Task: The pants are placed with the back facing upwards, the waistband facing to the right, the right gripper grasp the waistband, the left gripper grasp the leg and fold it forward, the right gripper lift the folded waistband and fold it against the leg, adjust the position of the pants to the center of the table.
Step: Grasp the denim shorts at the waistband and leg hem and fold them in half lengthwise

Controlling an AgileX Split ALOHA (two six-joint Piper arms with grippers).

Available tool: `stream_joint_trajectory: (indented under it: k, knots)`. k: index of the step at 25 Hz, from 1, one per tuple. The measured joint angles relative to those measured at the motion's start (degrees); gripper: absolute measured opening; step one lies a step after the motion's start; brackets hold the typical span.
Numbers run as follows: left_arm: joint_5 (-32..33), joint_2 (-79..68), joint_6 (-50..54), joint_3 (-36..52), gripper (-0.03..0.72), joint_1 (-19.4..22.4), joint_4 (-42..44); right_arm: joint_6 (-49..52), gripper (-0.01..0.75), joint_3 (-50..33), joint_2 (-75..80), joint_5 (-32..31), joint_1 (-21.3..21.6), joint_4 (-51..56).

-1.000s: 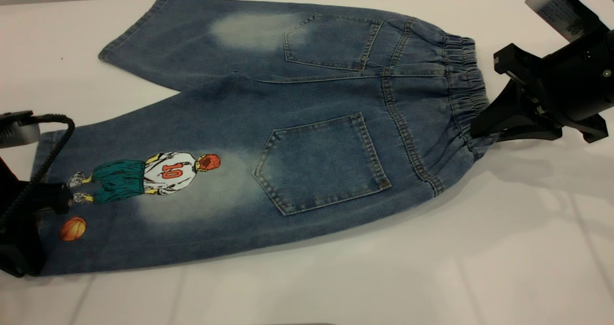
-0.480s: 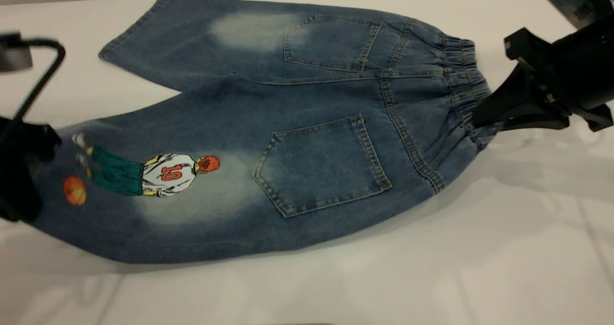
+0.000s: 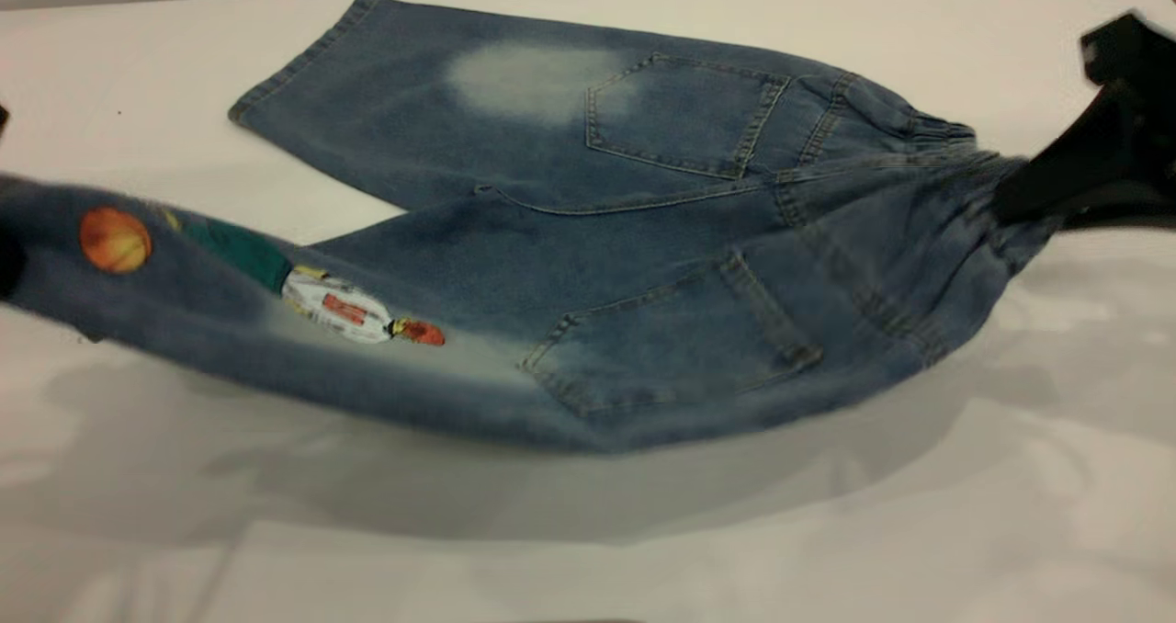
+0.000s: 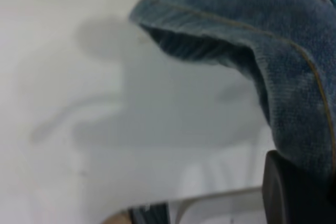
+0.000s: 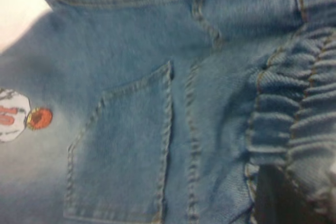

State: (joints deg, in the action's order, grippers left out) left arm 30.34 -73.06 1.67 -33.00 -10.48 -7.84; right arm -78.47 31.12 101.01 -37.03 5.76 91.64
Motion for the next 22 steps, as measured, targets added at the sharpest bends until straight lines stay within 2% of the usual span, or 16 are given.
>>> stream_joint_trajectory:
  k: [7,16,22]
  knots:
    - [-3.9,-5.8,-0.2,-4.7,0.048,0.0,2.7,-0.1,0.034,1.8,0.8,0.4,0.2,1.0]
    - [-4.5,-23.4,-1.0,-22.7,0.048,0.0,4.0,-0.2,0.034,9.9,7.0,2.2,0.2,5.4]
    - [-0.9,-33.1,-2.4,-37.2,0.048,0.0,4.1,-0.2,0.034,17.1,12.1,2.3,0.2,8.2]
